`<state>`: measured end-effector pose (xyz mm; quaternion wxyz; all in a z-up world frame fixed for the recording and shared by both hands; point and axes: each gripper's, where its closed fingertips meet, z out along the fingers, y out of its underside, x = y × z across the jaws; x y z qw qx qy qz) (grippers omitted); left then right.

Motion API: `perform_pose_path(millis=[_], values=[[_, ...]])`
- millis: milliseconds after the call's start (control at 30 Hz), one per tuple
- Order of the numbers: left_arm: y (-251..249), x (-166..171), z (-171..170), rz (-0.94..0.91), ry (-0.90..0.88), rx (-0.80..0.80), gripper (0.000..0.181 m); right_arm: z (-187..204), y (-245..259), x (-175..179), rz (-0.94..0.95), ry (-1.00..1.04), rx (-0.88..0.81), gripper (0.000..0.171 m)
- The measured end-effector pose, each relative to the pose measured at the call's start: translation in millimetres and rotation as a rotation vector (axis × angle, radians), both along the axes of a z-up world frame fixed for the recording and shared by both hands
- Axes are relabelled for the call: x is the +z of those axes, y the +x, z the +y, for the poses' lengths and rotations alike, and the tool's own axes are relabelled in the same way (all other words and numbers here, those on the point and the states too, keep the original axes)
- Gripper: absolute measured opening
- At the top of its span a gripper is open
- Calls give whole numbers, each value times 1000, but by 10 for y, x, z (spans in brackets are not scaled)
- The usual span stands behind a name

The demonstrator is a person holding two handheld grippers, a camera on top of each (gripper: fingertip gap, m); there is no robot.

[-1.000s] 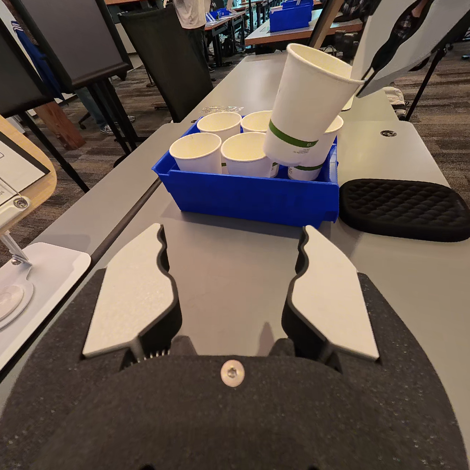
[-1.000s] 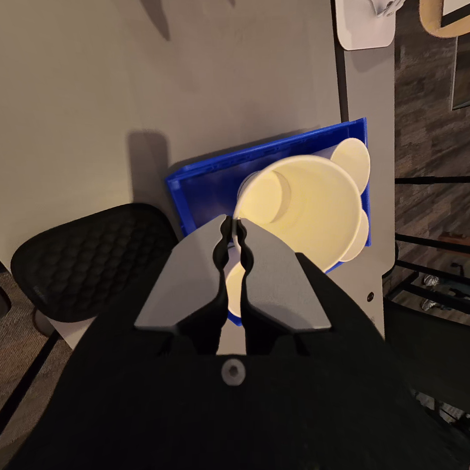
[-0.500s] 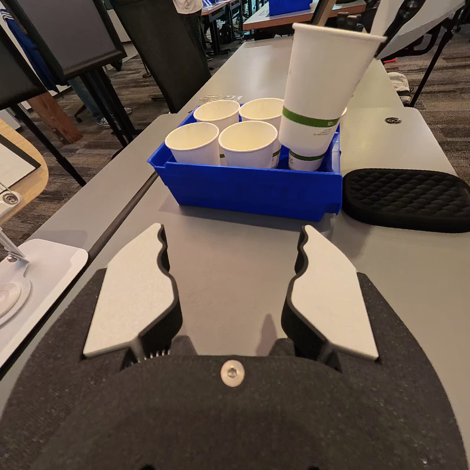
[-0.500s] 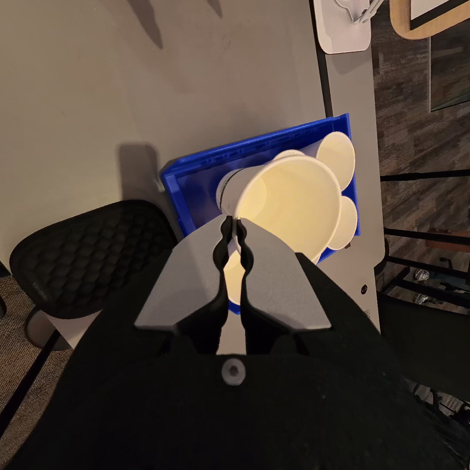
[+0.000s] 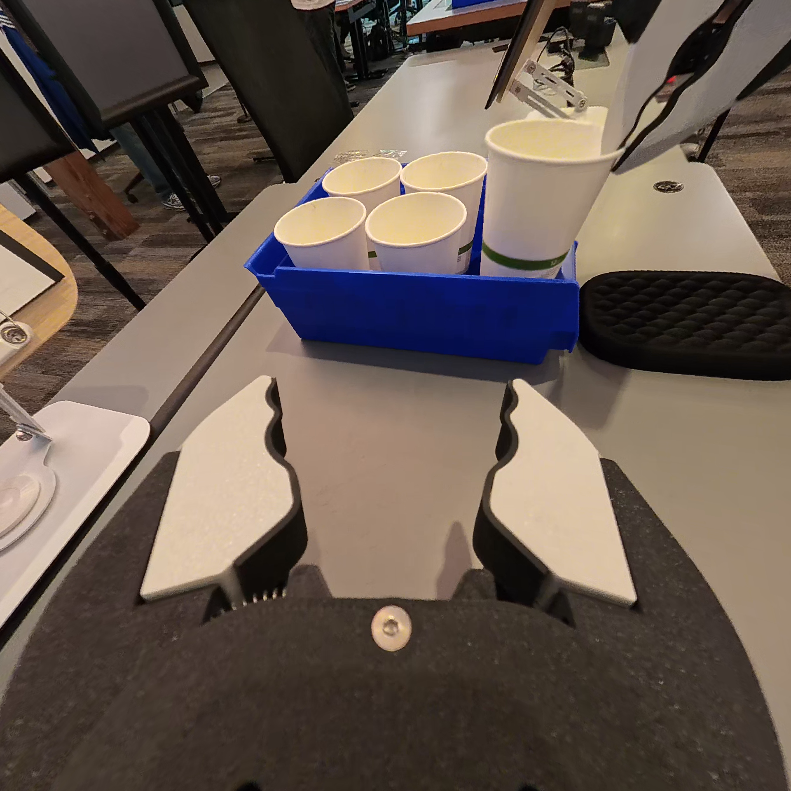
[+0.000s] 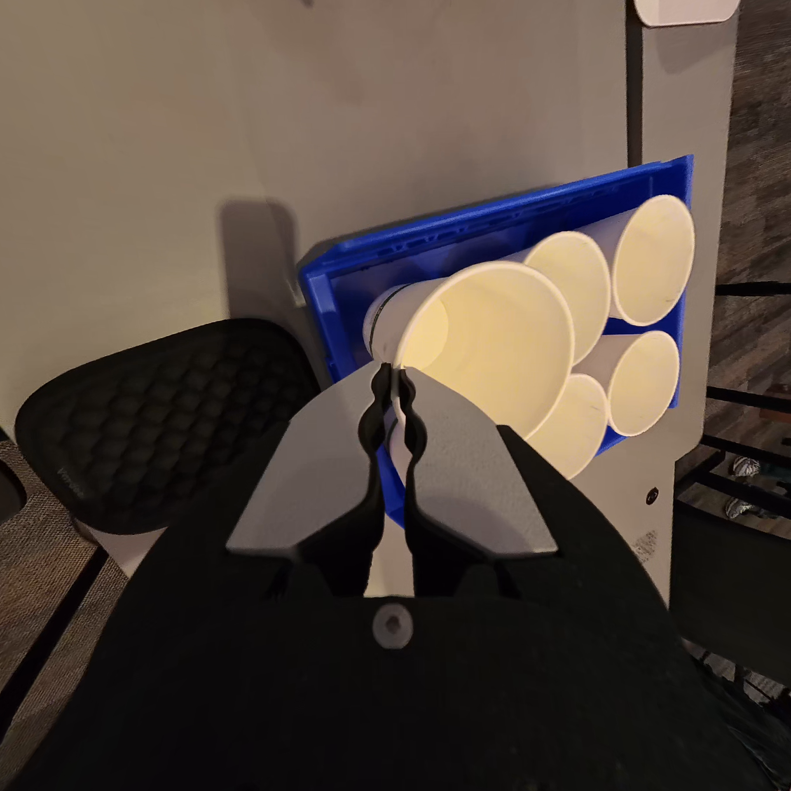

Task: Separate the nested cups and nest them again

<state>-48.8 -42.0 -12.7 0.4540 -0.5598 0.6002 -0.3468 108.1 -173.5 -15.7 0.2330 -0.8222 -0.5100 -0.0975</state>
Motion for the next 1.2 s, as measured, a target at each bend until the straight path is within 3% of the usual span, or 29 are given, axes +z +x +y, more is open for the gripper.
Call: perform_pose_path(millis=[433, 833, 900, 1000, 1100, 1200], values=[[-4, -32, 29, 10, 4, 9, 98, 34, 85, -462, -37, -119, -8, 3], [3, -62, 31, 20, 4, 9, 98, 105, 93, -500, -7, -136, -14, 3], [1, -60, 33, 20, 5, 9, 98, 97, 94, -499, 4, -138, -23, 10], [-5, -48, 39, 16, 4, 12, 97, 92, 39, -343, 78, -86, -18, 18], [-6, -50, 48, 15, 2, 15, 97, 133, 24, 138, 246, 75, -30, 18], [-1, -67, 46, 21, 2, 16, 97, 215, 473, 586, 350, 247, -218, 17]])
